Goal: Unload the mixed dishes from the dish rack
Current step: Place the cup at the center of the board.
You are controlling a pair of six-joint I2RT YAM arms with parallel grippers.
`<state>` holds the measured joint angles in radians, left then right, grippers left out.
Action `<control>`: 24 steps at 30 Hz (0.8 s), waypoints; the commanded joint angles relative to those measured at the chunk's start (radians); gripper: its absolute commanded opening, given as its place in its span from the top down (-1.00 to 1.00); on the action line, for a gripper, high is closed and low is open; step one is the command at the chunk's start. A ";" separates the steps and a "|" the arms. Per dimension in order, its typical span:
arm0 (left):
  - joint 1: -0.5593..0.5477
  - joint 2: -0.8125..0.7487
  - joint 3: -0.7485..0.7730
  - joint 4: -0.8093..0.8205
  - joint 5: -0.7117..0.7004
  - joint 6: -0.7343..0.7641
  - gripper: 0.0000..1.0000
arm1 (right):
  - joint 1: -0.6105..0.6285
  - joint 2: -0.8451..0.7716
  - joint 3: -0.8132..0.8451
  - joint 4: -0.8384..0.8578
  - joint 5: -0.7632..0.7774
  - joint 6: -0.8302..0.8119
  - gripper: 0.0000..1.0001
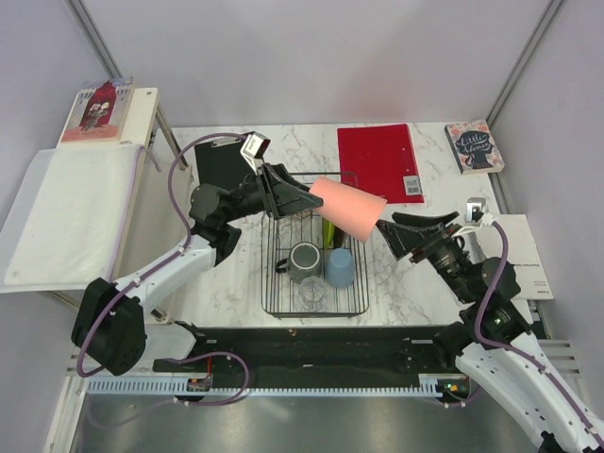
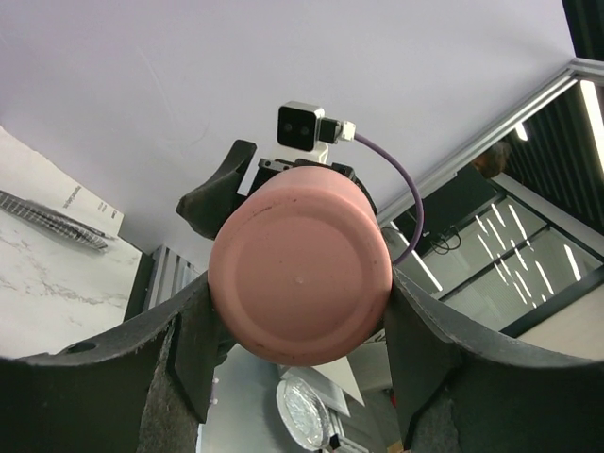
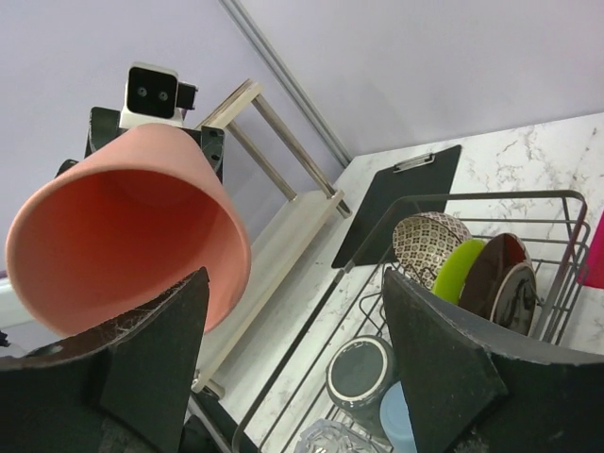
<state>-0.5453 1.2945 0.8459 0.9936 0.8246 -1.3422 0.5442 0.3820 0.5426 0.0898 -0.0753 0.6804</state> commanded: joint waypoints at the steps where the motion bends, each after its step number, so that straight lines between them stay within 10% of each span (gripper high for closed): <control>1: 0.004 -0.006 -0.005 0.082 0.033 -0.043 0.97 | 0.002 0.075 0.008 0.162 -0.046 0.031 -0.61; 8: 0.004 -0.008 -0.021 0.053 0.036 -0.026 0.97 | 0.002 0.210 0.022 0.286 -0.096 0.059 -0.44; 15: 0.004 -0.011 -0.033 -0.033 0.039 0.023 0.93 | 0.003 0.244 0.033 0.304 -0.096 0.053 0.42; 21: 0.014 -0.034 0.015 -0.271 0.039 0.205 -0.74 | 0.000 0.198 0.083 0.112 0.014 -0.021 1.00; 24: 0.028 -0.034 0.042 -0.432 -0.008 0.250 -0.99 | 0.002 0.164 0.128 -0.014 0.145 -0.062 1.00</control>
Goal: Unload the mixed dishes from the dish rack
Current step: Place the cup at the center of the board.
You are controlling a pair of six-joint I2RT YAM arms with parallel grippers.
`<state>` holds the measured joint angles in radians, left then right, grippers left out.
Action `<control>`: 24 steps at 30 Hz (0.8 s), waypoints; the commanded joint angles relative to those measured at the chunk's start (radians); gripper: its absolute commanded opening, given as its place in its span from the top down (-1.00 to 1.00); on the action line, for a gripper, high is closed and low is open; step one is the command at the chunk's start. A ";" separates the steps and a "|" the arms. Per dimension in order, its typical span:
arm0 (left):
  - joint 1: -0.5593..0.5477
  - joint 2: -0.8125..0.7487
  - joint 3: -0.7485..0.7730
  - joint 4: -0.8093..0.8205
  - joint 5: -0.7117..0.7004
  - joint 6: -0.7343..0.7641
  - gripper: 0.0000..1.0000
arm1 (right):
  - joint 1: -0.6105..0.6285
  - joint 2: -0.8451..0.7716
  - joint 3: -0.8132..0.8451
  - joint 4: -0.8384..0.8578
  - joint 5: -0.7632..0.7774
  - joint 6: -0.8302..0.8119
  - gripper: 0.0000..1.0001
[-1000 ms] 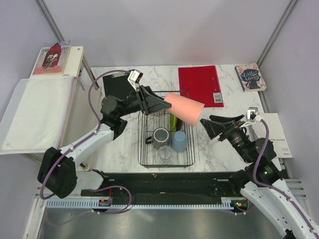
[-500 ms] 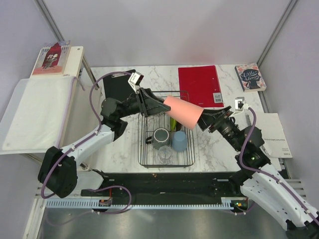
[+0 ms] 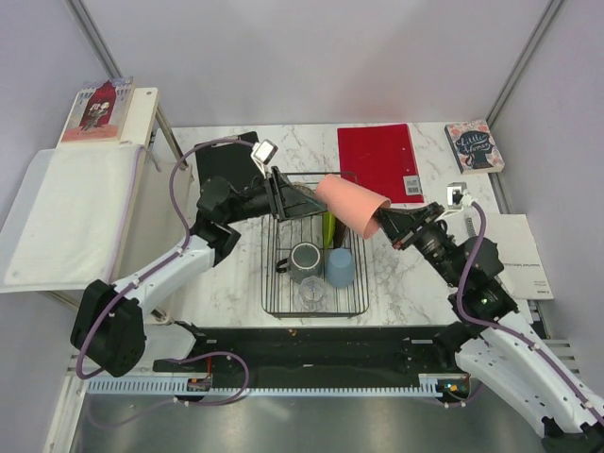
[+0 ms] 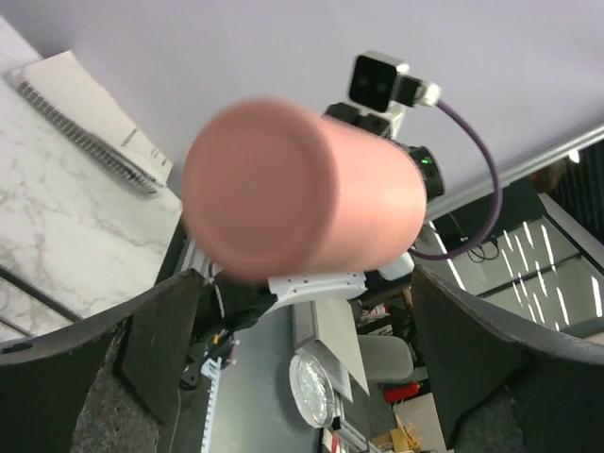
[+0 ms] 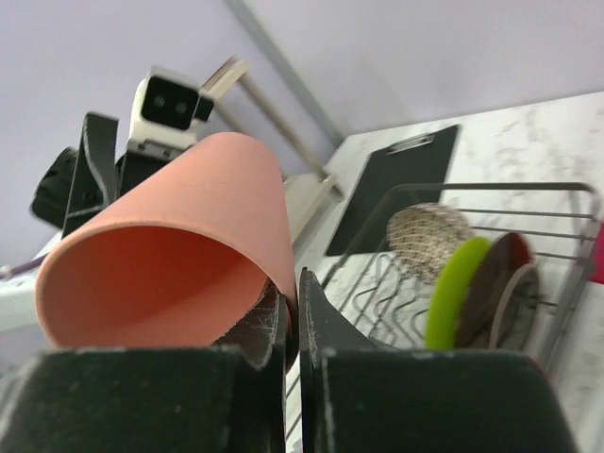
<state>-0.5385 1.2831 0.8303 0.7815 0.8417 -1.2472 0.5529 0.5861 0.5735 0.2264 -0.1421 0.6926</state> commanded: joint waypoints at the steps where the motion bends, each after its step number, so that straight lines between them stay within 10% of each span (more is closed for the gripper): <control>1: 0.037 -0.034 0.055 -0.247 -0.051 0.166 -0.99 | -0.005 -0.051 0.130 -0.183 0.248 -0.087 1.00; 15: 0.107 -0.152 0.075 -0.772 -0.438 0.270 -0.99 | -0.016 0.343 0.571 -0.705 0.955 -0.116 1.00; 24: 0.107 -0.278 -0.017 -0.821 -0.497 0.304 -0.96 | -0.445 0.849 0.928 -0.800 0.526 0.019 1.00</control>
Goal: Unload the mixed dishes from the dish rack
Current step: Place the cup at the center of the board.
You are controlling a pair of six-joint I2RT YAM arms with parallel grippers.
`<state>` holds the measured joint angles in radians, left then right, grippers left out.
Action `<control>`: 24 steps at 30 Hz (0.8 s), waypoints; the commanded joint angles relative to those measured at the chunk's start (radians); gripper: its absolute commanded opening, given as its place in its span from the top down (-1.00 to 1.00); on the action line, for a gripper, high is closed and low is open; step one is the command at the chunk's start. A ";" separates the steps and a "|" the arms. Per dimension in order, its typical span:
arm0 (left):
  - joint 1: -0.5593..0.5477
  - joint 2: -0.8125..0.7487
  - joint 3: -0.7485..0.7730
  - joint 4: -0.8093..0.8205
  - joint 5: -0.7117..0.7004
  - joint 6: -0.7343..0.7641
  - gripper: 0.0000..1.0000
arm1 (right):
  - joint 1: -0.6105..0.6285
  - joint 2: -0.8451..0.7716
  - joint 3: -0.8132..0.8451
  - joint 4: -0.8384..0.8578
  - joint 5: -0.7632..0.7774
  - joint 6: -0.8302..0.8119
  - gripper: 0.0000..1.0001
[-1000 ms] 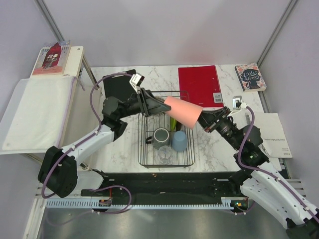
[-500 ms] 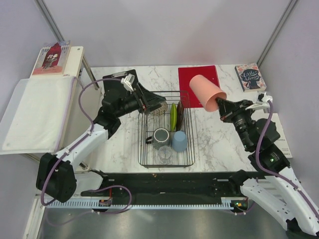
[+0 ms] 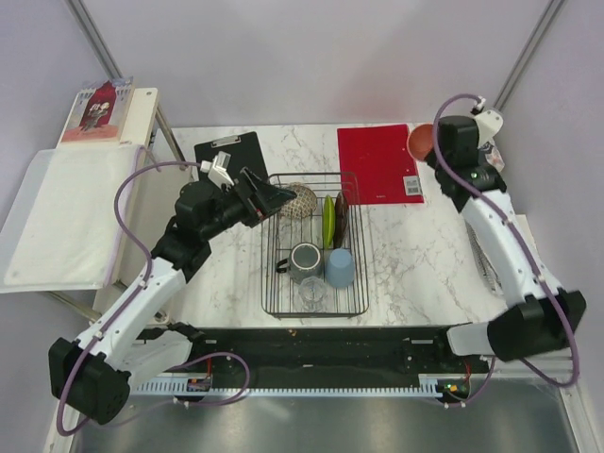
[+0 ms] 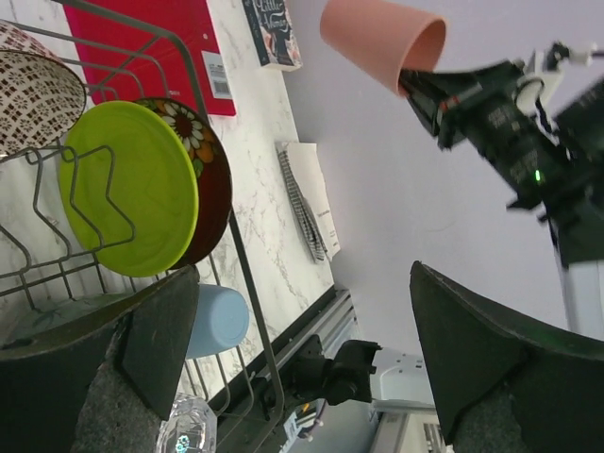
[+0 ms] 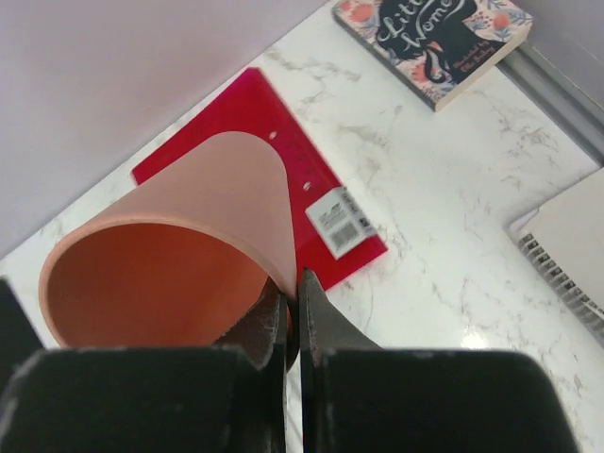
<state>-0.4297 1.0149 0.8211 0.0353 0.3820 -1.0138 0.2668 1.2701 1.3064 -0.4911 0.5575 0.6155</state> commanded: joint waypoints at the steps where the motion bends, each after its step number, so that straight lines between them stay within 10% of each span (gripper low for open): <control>1: -0.001 -0.010 -0.007 -0.089 -0.035 0.072 -0.95 | -0.181 0.270 0.270 -0.095 -0.197 0.113 1.00; 10: -0.001 -0.053 -0.053 -0.204 -0.069 0.113 -0.93 | -0.261 0.842 0.834 -0.486 -0.188 0.185 1.00; 24: -0.001 0.014 -0.063 -0.224 -0.063 0.129 -0.93 | -0.406 0.864 0.749 -0.501 -0.291 0.234 1.00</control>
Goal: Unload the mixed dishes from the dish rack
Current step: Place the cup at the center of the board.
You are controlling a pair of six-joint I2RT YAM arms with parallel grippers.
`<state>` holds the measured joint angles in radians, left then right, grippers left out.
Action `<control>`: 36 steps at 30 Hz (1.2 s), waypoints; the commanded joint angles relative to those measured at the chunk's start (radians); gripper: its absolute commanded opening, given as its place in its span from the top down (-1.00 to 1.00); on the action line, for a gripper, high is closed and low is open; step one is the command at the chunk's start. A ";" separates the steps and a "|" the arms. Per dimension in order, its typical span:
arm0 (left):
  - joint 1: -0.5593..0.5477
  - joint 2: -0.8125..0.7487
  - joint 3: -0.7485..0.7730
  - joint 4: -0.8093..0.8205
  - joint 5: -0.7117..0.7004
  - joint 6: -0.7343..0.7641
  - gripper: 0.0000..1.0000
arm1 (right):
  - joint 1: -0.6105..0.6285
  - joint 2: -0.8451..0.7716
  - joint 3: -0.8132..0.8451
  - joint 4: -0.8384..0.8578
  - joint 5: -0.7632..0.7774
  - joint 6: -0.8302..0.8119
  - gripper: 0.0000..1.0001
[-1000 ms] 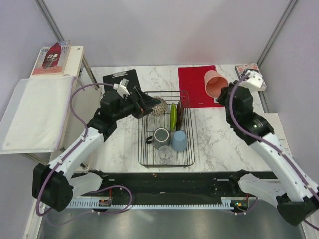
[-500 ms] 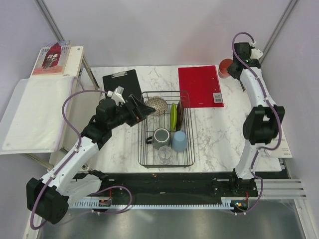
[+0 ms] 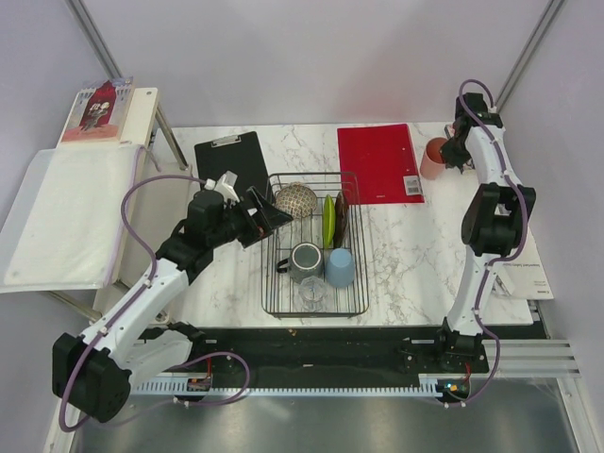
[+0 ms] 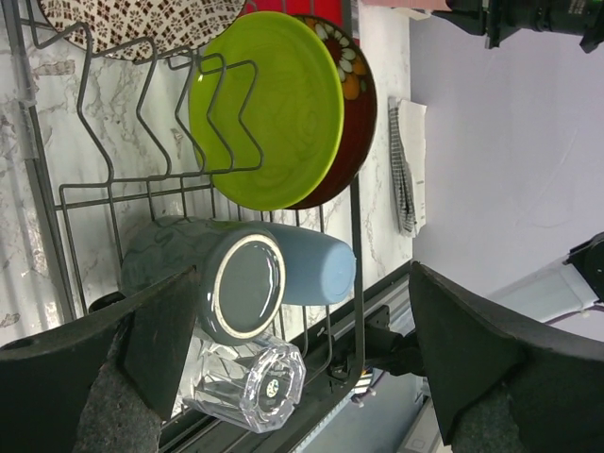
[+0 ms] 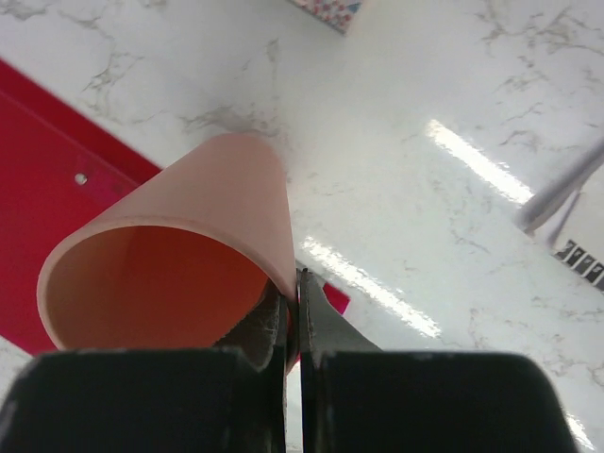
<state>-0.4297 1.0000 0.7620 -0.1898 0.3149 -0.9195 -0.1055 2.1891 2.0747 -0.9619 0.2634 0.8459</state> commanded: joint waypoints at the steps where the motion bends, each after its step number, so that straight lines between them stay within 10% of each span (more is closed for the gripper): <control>1: -0.001 0.044 -0.001 0.000 0.016 0.031 -0.93 | -0.040 -0.064 -0.034 -0.031 0.005 -0.002 1.00; 10: -0.001 0.091 0.017 0.000 0.047 0.019 -0.92 | -0.060 -0.072 -0.061 -0.090 0.017 -0.064 1.00; 18: -0.001 0.097 0.026 0.001 0.070 0.025 -0.92 | -0.062 -0.063 -0.061 -0.090 -0.015 -0.091 0.16; 36: -0.004 0.091 0.065 -0.016 0.046 0.120 -0.99 | 0.068 -0.535 -0.210 0.170 -0.245 -0.051 -0.56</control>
<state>-0.4297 1.1023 0.7860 -0.2005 0.3496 -0.8703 -0.1040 1.8584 1.9495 -0.9253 0.0803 0.7887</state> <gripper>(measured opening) 0.991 0.774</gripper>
